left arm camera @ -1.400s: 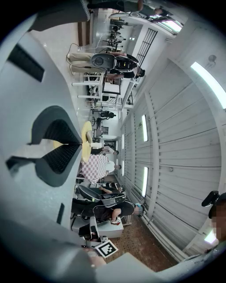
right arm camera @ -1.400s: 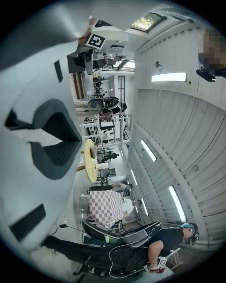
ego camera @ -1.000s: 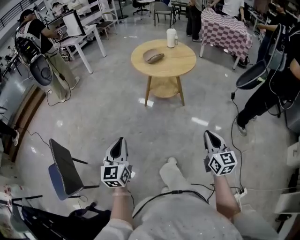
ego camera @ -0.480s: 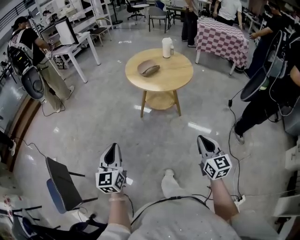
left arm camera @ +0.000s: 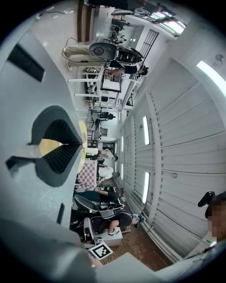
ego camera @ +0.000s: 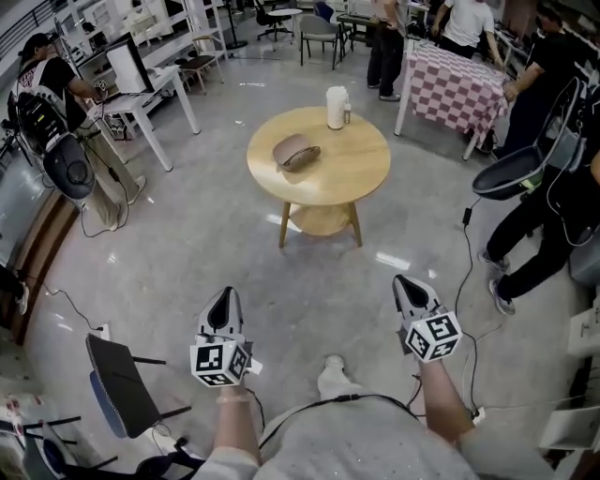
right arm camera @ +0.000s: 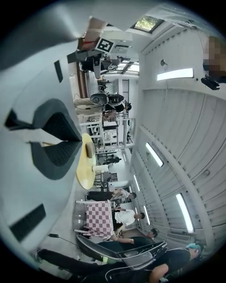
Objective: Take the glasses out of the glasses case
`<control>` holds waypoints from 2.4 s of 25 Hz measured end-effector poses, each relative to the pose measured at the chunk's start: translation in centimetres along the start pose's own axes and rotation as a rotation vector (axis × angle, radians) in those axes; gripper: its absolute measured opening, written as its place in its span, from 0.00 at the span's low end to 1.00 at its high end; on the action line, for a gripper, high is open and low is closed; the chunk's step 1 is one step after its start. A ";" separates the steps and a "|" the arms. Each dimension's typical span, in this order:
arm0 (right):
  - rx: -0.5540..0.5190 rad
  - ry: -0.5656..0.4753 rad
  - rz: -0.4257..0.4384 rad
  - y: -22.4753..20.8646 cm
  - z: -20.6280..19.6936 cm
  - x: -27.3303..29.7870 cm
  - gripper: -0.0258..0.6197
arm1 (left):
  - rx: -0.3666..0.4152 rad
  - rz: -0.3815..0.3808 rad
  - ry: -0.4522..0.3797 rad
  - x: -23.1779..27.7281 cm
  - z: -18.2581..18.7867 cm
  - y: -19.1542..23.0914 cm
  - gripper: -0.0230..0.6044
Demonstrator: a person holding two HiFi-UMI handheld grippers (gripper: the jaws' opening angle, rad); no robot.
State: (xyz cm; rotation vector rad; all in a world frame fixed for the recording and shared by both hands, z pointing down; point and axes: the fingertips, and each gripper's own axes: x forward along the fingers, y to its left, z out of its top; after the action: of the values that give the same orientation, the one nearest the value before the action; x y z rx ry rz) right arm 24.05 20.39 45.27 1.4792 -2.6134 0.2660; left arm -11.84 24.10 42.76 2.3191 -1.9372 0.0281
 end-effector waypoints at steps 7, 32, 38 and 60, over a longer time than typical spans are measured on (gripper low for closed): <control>0.011 0.006 0.012 -3.6 0.5 4.2 0.05 | 0.005 0.018 -0.005 5.2 0.6 0.3 0.04; 0.044 0.009 0.046 -6.7 0.6 10.1 0.05 | 0.020 0.039 0.033 10.0 -0.4 1.5 0.04; 0.042 0.022 0.055 -6.6 1.0 13.2 0.05 | 0.006 0.032 0.027 13.0 -0.1 3.4 0.04; 0.096 0.049 0.053 -9.1 3.2 27.9 0.05 | 0.012 -0.026 0.058 27.9 1.9 9.6 0.04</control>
State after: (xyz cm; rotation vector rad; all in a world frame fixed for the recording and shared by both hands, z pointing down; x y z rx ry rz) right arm 17.51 -8.19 48.47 1.4145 -2.6378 0.4325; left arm -16.36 -5.05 44.17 2.3236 -1.8851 0.1043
